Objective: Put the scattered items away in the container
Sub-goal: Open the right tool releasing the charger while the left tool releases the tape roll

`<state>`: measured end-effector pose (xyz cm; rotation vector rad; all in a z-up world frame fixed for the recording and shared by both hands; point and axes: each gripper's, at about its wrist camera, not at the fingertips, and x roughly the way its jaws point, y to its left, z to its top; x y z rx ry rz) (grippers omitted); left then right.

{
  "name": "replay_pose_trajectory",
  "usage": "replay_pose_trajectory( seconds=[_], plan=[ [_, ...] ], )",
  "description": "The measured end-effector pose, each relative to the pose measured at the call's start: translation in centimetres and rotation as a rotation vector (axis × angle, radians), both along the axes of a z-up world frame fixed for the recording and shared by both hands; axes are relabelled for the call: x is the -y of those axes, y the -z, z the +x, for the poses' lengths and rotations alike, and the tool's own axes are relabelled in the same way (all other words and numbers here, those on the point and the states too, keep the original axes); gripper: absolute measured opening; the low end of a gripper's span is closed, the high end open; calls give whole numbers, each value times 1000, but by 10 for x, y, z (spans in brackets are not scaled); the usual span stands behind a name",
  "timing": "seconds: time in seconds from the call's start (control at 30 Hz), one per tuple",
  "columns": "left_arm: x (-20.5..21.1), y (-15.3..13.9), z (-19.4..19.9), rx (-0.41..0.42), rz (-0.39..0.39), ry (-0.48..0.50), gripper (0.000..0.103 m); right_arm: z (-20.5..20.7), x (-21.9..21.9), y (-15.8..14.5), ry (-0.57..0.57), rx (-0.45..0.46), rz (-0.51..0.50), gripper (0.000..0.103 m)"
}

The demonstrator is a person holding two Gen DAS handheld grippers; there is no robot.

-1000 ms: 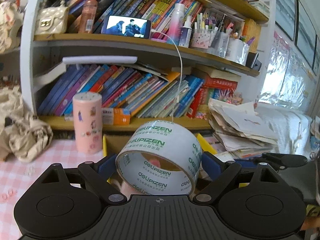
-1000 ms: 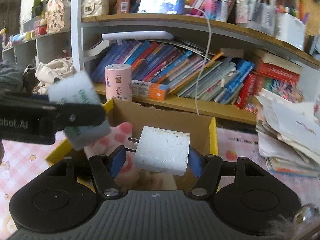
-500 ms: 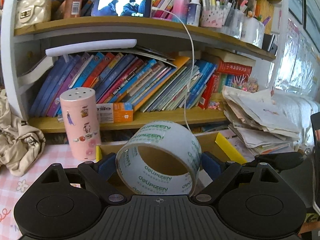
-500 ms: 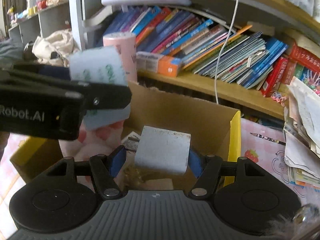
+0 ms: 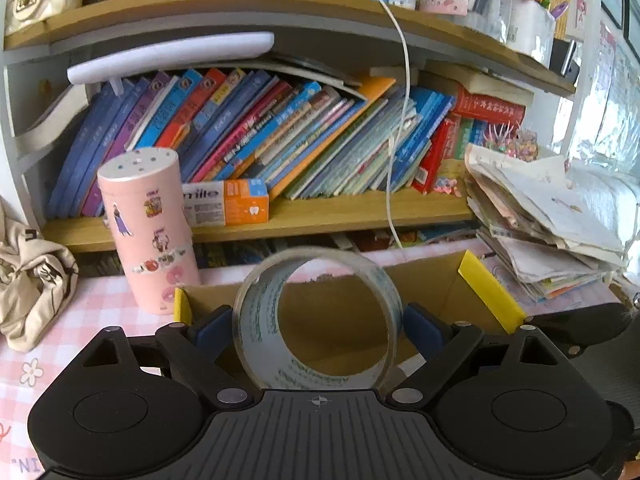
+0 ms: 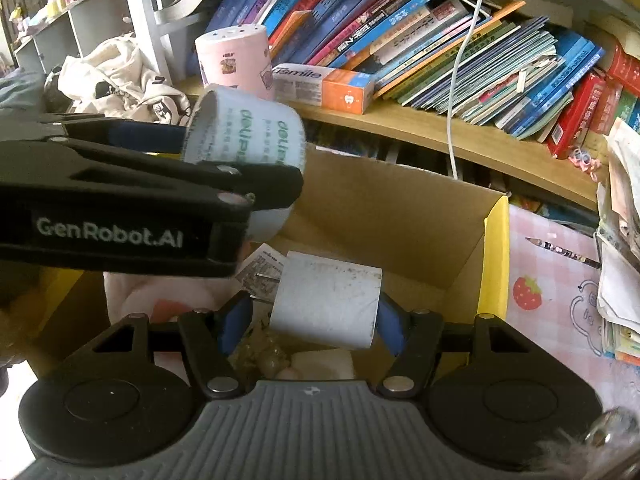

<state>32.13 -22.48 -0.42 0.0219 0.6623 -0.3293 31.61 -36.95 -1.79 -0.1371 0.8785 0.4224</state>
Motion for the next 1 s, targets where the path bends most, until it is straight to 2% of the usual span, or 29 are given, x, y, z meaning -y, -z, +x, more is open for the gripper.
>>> replay_pose_trajectory(
  seconds=[0.1, 0.4, 0.57, 0.83, 1.0],
  plan=[
    [2, 3, -1, -10, 20, 6, 93, 0, 0, -1, -4, 1, 1, 64],
    [1, -7, -18, 44, 55, -5, 98, -7, 1, -5, 3, 52, 12, 77],
    [0, -15, -37, 88, 84, -4, 100, -18, 2, -11, 20, 85, 26, 79],
    [-7, -32, -67, 152, 74, -21, 103, -46, -1, -27, 29, 167, 41, 83],
    [-15, -39, -85, 160, 49, -50, 103, -64, -3, -36, 46, 210, 45, 84]
  ],
)
